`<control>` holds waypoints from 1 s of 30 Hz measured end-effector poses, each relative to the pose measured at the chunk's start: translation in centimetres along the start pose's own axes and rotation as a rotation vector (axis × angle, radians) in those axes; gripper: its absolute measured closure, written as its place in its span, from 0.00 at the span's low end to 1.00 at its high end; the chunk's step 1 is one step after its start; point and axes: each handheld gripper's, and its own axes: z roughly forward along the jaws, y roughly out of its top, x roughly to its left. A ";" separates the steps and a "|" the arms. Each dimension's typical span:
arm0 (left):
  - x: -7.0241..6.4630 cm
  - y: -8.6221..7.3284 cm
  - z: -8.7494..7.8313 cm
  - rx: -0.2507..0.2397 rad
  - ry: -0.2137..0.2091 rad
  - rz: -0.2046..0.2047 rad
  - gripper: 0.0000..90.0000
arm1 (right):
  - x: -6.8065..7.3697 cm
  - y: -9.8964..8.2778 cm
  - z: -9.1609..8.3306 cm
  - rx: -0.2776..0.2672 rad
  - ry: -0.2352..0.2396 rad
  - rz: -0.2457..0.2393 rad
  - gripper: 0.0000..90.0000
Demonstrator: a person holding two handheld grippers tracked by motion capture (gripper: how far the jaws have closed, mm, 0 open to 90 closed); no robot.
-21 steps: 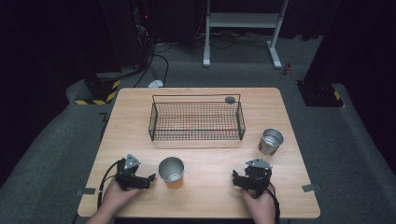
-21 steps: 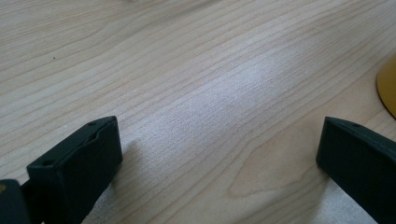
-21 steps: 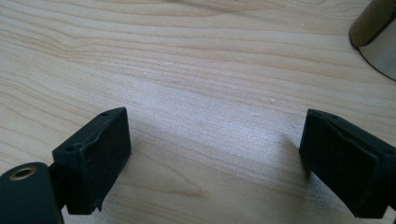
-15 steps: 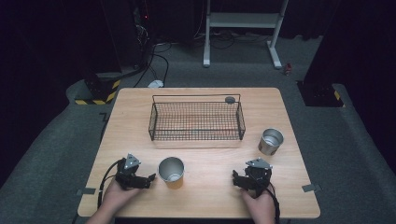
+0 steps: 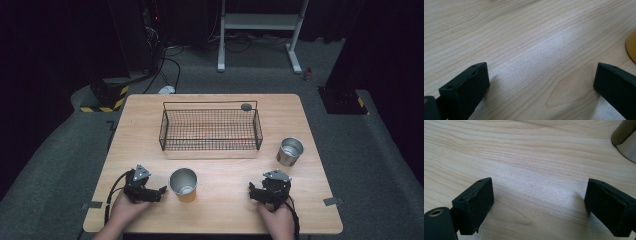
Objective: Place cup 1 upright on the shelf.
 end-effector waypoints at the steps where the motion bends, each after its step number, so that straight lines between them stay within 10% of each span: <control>1: 0.0 0.0 0.0 0.001 0.001 -0.004 0.01 | 0.0 0.0 0.0 0.000 0.000 0.000 0.10; 30: 0.2 1.0 -3.1 -0.142 -0.073 -0.021 0.01 | 0.0 0.1 0.1 -0.005 0.004 -0.016 0.10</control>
